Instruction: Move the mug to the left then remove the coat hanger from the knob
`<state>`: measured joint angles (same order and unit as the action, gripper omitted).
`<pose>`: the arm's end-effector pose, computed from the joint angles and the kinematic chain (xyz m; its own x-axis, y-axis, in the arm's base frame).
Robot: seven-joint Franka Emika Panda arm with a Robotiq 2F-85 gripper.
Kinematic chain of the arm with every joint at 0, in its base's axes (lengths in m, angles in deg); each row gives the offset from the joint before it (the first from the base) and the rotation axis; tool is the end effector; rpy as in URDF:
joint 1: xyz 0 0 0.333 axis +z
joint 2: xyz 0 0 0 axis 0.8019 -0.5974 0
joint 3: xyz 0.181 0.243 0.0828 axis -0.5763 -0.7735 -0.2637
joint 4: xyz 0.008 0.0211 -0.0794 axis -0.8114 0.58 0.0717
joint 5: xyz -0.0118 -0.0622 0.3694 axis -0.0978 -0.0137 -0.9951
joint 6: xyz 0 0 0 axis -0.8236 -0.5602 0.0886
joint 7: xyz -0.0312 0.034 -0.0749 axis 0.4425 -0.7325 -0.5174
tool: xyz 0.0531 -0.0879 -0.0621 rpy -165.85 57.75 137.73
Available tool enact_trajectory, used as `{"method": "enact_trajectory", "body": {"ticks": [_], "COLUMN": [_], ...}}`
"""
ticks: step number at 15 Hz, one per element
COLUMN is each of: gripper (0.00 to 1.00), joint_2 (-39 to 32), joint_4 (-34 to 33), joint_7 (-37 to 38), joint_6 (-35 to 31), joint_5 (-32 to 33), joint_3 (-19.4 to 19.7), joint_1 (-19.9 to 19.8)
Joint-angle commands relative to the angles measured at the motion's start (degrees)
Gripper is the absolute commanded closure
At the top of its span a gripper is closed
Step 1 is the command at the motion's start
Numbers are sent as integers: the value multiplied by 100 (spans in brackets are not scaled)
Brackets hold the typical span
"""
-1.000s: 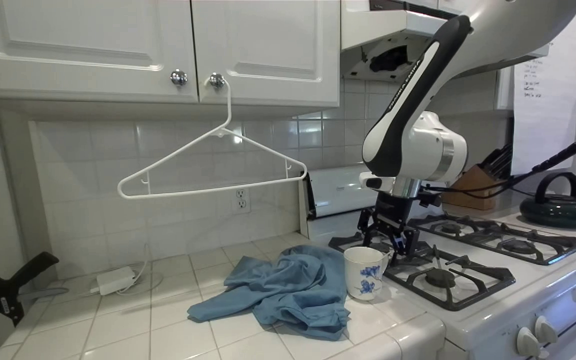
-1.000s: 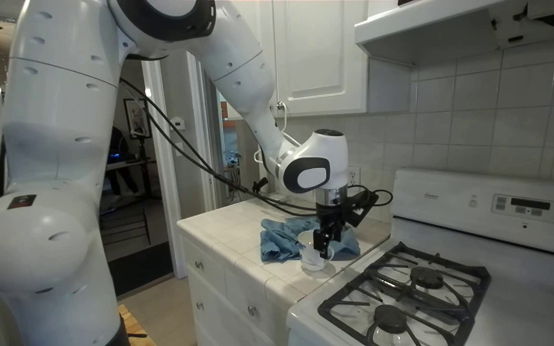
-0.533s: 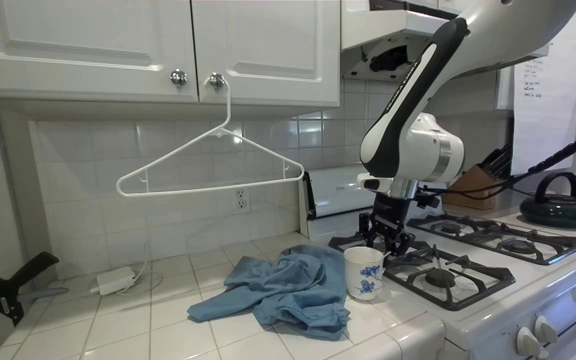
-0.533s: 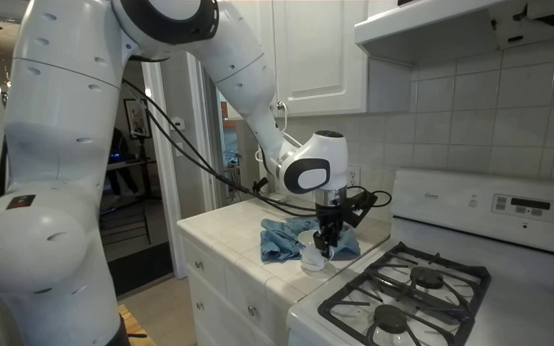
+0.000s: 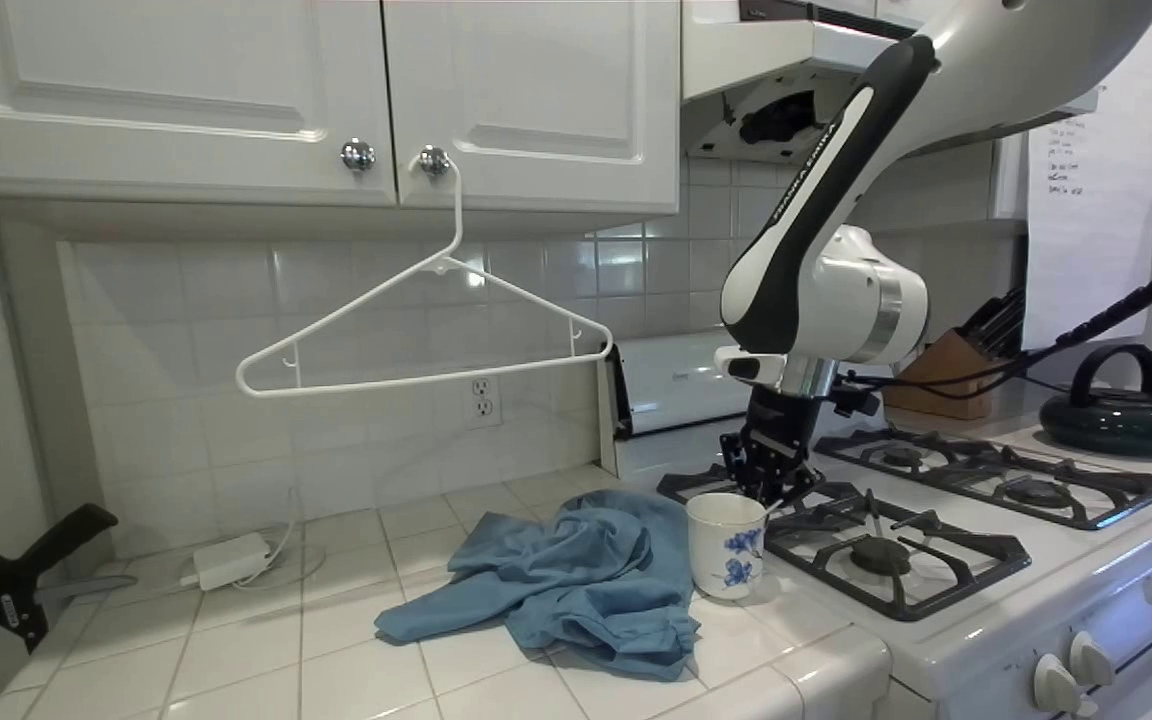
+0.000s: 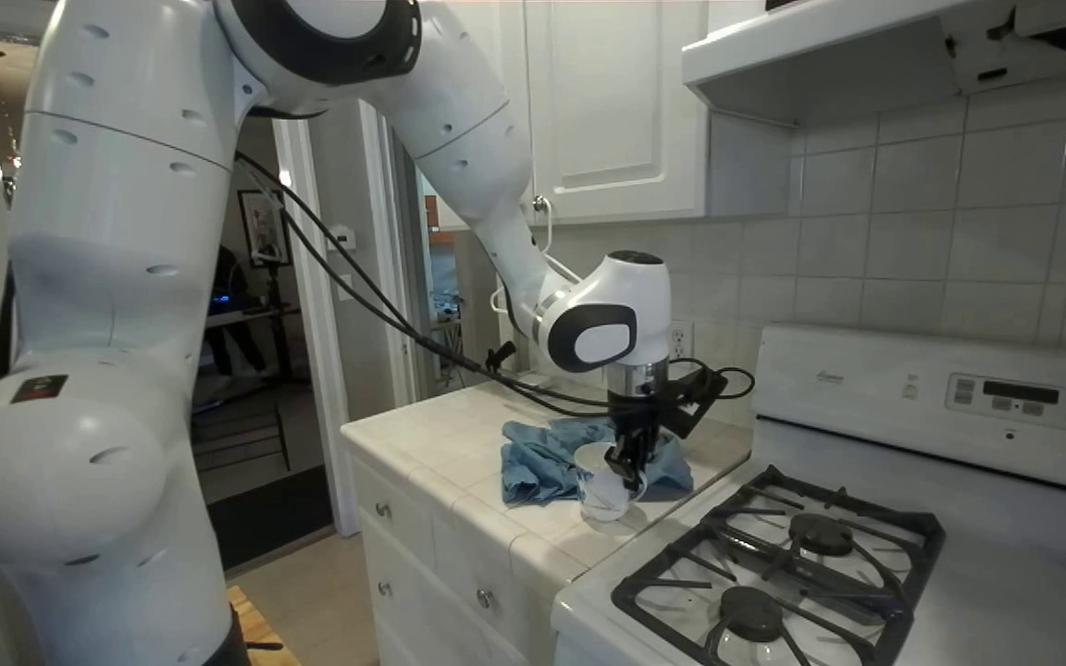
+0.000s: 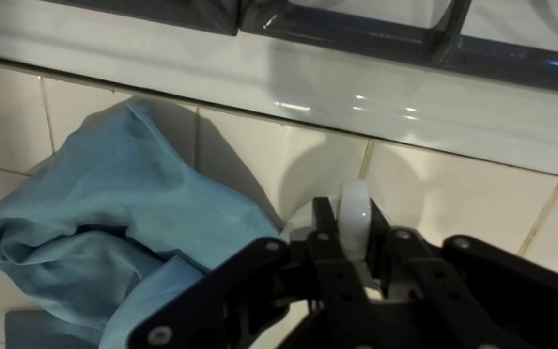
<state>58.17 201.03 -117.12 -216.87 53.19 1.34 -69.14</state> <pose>0.5266 -0.1293 0.2442 -0.0508 0.9955 0.0806 0.9798 0.0341 0.1969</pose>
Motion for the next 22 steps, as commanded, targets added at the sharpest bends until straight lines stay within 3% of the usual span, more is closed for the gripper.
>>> {"method": "enact_trajectory", "body": {"ticks": [1,9,15,22], "gripper": [96,96,96,96], "joint_2": [1,323,685,410], "joint_4": [-60,-2,-228,-1265], "joint_7": [-209,-223,131,977], "joint_6": [117,302,964,1736], "joint_5": [-295,-920,-598,-124], "joint_3": [-157,-311,-85,77], "joint_1": [-148,-226,113,694]}}
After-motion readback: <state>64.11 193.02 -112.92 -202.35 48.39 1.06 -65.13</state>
